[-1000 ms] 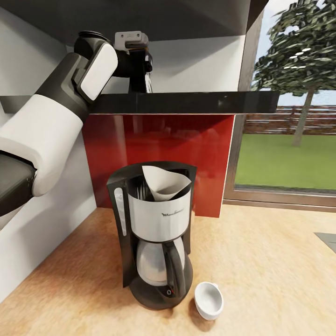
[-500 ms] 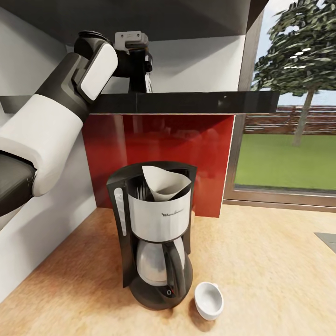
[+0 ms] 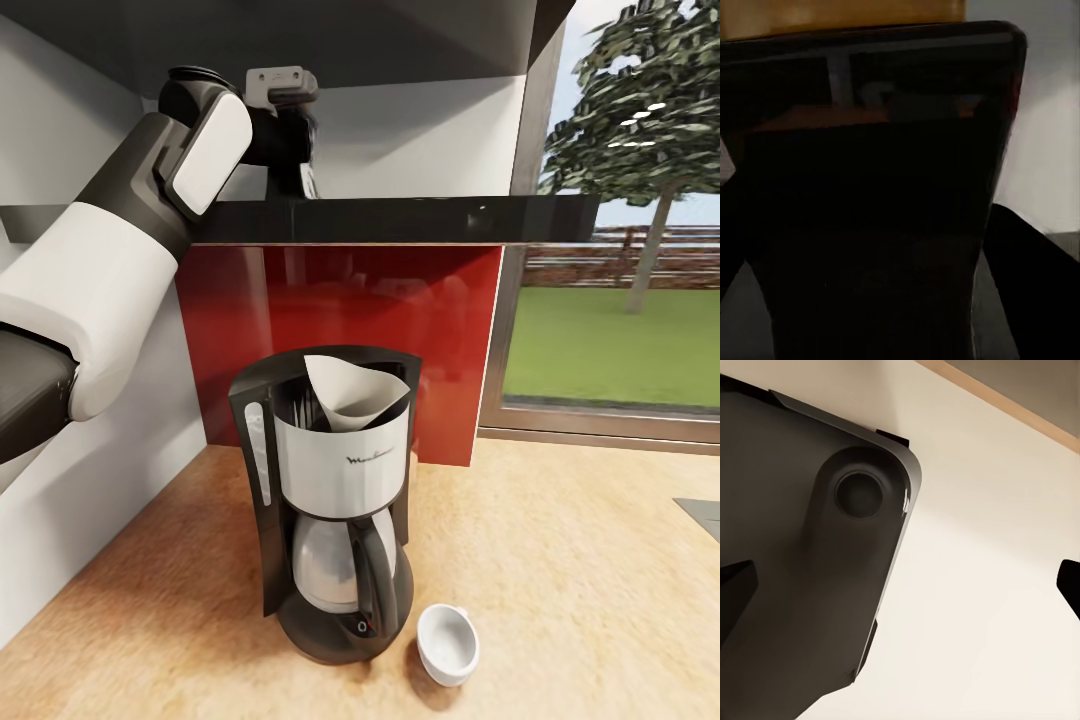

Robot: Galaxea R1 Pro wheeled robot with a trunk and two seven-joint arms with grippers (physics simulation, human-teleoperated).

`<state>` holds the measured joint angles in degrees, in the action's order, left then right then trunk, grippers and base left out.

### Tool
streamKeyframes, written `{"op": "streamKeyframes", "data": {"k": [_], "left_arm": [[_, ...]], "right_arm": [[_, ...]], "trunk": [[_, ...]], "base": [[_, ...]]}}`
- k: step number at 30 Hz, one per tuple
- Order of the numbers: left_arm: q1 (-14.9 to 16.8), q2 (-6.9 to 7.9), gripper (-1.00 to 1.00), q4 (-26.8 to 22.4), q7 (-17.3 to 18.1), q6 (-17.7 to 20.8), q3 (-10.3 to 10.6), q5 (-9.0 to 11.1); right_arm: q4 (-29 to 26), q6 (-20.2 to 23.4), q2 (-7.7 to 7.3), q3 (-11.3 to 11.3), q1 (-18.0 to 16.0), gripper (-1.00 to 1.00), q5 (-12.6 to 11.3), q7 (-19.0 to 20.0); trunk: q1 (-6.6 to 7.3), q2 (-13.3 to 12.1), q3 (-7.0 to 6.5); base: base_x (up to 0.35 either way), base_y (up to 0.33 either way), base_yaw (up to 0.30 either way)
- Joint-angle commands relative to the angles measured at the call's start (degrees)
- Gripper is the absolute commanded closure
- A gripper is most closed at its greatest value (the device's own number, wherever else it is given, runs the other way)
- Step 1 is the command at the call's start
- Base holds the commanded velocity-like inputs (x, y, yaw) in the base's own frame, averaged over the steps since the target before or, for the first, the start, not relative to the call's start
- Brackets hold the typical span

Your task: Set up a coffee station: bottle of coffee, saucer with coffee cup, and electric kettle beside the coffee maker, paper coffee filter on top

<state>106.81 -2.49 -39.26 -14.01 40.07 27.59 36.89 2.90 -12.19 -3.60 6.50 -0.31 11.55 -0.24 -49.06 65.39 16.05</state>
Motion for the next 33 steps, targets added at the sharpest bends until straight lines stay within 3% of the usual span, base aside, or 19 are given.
{"op": "streamKeyframes", "data": {"k": [1,16,33], "left_arm": [[0.06,0.03,1.0,-0.05,-0.45,0.1,0.21,0.55],[0.06,0.03,1.0,-0.69,-0.4,0.1,0.26,0.55],[0.06,0.03,1.0,-6.25,-0.37,0.35,-0.06,0.55]], "right_arm": [[0.09,-0.29,-0.01,0.44,-0.04,-1.0,-0.04,-0.03],[0.09,-0.29,-0.01,0.44,-0.04,-1.0,-0.04,-0.03],[0.09,-0.29,-0.01,0.44,-0.04,-1.0,-0.04,-0.03]], "trunk": [[0.0,0.04,0.06],[0.0,0.04,0.06],[0.0,0.04,0.06]], "base": [[0.0,0.0,0.0],[0.0,0.0,0.0],[0.0,0.0,0.0]]}}
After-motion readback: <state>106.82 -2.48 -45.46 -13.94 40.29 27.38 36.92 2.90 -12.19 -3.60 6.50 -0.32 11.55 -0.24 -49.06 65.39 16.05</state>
